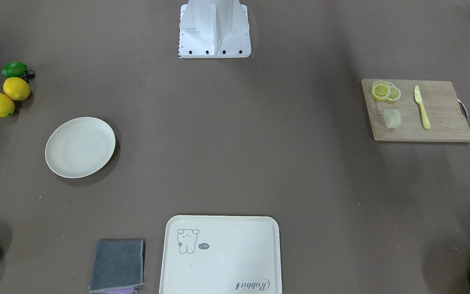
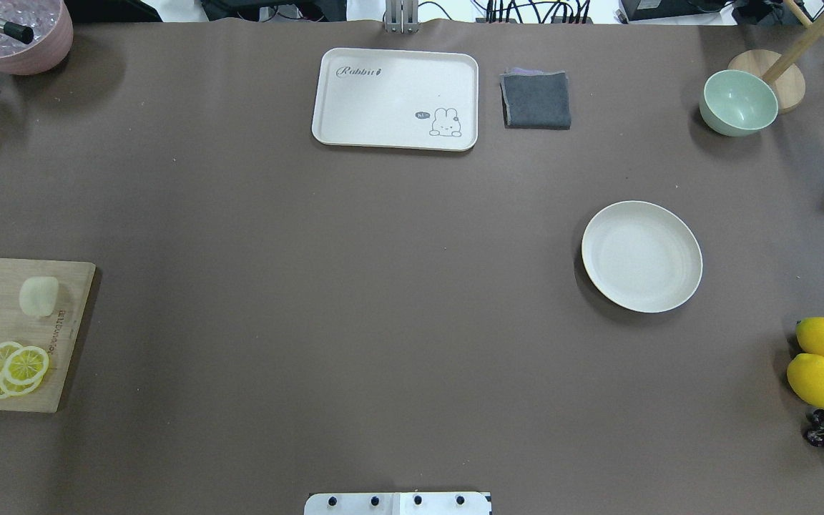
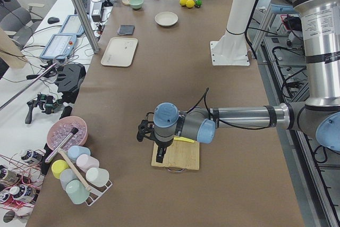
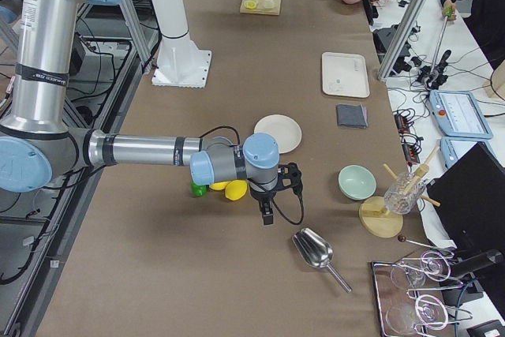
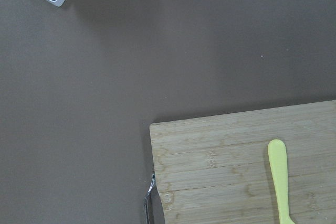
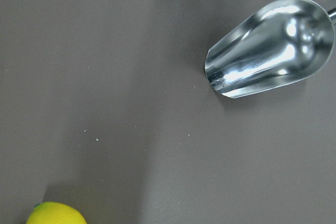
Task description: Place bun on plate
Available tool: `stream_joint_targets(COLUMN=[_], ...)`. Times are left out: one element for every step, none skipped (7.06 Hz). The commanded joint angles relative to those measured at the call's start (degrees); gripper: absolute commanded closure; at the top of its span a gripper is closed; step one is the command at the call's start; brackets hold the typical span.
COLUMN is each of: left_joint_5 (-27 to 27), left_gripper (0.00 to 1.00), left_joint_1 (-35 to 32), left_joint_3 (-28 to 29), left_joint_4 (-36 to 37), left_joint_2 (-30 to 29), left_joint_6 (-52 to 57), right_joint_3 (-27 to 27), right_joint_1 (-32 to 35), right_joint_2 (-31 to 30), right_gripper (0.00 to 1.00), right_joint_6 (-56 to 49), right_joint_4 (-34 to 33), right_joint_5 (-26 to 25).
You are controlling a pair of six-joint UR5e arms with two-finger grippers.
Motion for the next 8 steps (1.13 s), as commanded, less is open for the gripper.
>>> stream_joint_targets(left_joint_5=[-0.1, 0.1, 0.0, -0.7, -0.7, -0.7, -0.8, -0.7], left_gripper=[0.02, 0.02, 0.02, 0.02, 0.02, 0.02, 0.02, 0.02], left_joint_1=[-0.6, -0.9, -1.6, -1.8, -1.8, -1.7, -1.8, -1.6], left_joint_3=[-5.8, -9.1, -9.0, -6.7, -6.6, -7.3, -7.4, -6.7], left_joint_4=[7.4, 12.0, 12.0, 10.8, 10.0, 8.4, 6.2, 6.1], left_joint_2=[-0.1, 0.5, 1.1, 2.0, 1.8, 1.7, 2.1, 1.2], left_joint_6=[0.0, 1.0, 2.6, 2.8, 2.6, 2.2, 2.0, 1.7], right_joint_3=[0.0, -0.2, -0.3, -0.3, 0.0, -0.6, -0.7, -0.5], right_joint_1=[0.0, 0.0, 0.0, 0.0, 0.0, 0.0, 0.0, 0.0], right_joint_2=[0.0, 0.1, 0.3, 0.2, 0.0, 0.1, 0.0, -0.1], right_gripper=[0.00, 0.00, 0.00, 0.00, 0.00, 0.00, 0.00, 0.00], right_joint_6=[0.0, 0.0, 0.0, 0.0, 0.0, 0.0, 0.0, 0.1], right_joint_4=[-0.1, -0.1, -0.1, -0.1, -0.1, 0.2, 0.5, 0.5], right_joint_5=[-0.1, -0.1, -0.1, -0.1, -0.1, -0.7, -0.8, -0.2])
